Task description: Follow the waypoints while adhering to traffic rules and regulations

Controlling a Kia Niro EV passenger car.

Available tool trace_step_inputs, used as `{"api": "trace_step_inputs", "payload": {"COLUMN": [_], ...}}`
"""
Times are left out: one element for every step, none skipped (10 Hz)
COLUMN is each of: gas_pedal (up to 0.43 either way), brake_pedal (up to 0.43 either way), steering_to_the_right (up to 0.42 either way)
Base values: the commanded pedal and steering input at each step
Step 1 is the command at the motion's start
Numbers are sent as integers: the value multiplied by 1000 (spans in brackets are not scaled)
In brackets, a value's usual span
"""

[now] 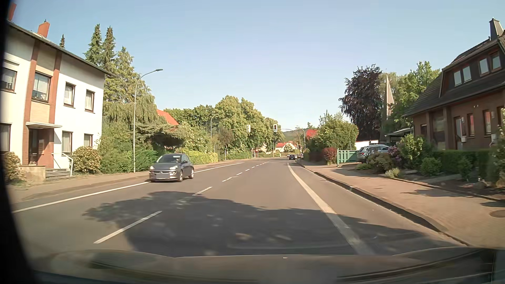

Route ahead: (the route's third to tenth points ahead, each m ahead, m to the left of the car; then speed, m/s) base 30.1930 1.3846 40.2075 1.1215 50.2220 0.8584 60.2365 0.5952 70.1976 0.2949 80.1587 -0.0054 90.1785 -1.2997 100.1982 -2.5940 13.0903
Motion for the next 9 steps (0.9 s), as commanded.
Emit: {"api": "trace_step_inputs", "payload": {"gas_pedal": [177, 177, 177, 177, 177, 177, 177, 177, 177], "brake_pedal": [6, 6, 6, 6, 6, 6, 6, 6, 6], "steering_to_the_right": [3, 4, 4, 4, 3, 3, 3, 3, 3]}}
